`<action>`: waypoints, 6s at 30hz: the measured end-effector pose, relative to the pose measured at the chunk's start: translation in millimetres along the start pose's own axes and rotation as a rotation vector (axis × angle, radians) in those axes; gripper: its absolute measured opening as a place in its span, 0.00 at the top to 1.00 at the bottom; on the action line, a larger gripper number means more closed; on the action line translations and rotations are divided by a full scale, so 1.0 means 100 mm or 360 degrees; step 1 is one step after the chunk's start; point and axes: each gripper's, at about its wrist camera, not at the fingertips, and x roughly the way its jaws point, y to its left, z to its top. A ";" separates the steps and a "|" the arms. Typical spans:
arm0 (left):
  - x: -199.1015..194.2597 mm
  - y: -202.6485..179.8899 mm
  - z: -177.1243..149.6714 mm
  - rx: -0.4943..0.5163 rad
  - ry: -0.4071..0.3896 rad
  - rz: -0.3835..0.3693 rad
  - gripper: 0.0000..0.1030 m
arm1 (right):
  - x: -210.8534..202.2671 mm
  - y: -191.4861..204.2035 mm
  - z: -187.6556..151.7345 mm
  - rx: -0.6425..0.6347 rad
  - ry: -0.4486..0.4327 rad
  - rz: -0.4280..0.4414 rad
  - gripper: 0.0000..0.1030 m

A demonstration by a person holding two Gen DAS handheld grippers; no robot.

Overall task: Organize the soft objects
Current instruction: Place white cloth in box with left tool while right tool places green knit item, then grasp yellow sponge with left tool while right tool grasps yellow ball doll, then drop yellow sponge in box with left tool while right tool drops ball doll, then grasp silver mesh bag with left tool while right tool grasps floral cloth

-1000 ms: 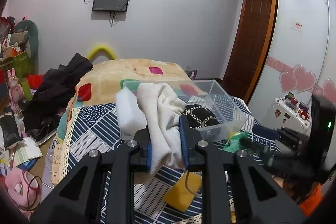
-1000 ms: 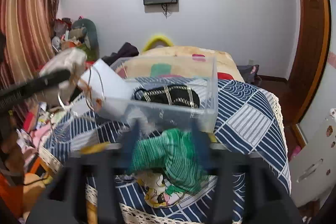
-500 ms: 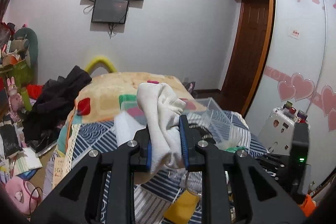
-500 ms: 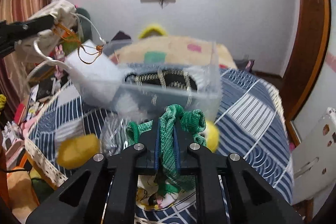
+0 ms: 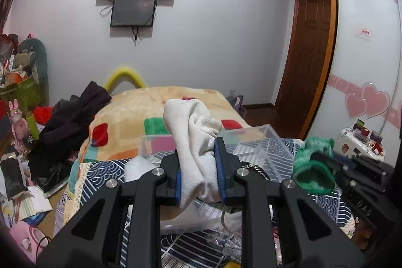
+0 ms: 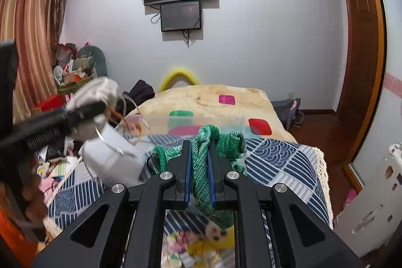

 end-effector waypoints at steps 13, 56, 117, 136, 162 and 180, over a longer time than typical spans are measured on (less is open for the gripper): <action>0.77 0.00 -0.36 0.0039 0.0264 0.0064 0.79 | 0.67 0.16 -0.14 -0.0074 0.0239 0.0012 0.90; -0.27 -0.09 -0.61 0.0050 0.0255 0.0055 0.04 | -0.14 -0.02 -0.19 -0.0099 0.0076 -0.0090 0.36; -0.17 0.01 -0.28 -0.0028 0.0093 0.0066 0.55 | 0.02 0.13 -0.07 -0.0057 0.0022 -0.0005 0.60; 0.57 -0.11 -0.45 0.0135 0.0228 0.0147 0.47 | 0.62 0.19 -0.29 -0.0110 0.0286 0.0004 0.60; -0.37 -0.22 -0.43 0.0111 0.0082 0.0086 0.01 | -0.09 0.06 -0.18 -0.0079 0.0097 -0.0028 0.21; 0.02 -0.31 -1.06 0.0017 0.0519 0.0022 0.01 | 0.25 -0.05 -1.09 -0.0038 0.0560 0.0016 0.22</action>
